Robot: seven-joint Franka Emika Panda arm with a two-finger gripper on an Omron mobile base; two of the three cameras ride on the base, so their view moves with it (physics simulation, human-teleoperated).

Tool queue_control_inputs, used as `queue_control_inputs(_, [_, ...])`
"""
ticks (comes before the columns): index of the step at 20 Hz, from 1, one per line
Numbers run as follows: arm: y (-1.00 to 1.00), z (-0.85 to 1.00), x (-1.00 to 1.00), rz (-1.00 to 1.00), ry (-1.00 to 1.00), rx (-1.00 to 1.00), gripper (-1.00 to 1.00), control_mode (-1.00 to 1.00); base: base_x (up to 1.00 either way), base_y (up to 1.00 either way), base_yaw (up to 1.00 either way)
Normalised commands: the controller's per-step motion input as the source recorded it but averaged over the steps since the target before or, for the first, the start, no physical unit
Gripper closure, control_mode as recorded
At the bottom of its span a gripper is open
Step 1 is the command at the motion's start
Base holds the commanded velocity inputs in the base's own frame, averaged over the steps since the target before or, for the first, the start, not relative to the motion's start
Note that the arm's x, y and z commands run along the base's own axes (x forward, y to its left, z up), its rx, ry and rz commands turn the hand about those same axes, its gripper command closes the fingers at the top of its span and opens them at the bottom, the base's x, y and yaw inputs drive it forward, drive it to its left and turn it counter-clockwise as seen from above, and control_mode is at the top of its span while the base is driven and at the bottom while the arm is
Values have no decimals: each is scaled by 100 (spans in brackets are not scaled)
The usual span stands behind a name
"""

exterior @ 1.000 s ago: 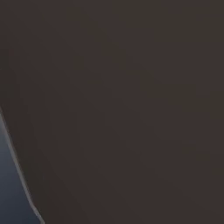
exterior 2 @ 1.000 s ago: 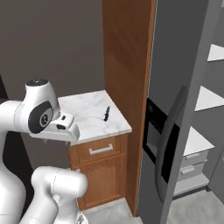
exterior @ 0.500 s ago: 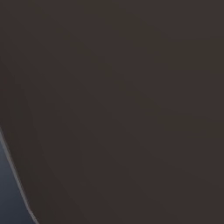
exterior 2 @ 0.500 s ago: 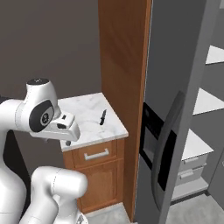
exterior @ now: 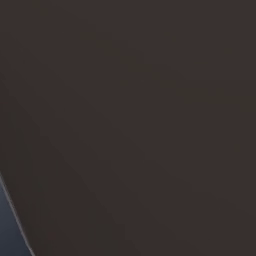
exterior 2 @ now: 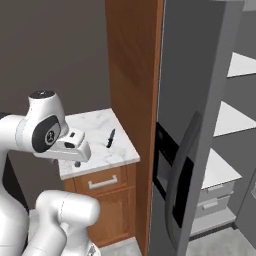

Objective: Retrieve the butter from the fridge and place it on a plate on the dining table. Then retrieve the butter knife by the fridge and place it near the plate.

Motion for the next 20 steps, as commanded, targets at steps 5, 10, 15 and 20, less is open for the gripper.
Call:
queue_control_inputs(5, [0, 0, 0, 0, 0, 0, -100, 100, 51, -17, 2])
queue_control_inputs(10, [0, 0, 0, 0, 0, 0, -100, 100, 21, 0, 0])
queue_control_inputs(15, [0, -1, 29, 0, -2, 1, -100, -100, 23, 0, 0])
queue_control_inputs(20, [0, -11, 89, 2, -2, 4, -100, -100, 0, 0, 0])
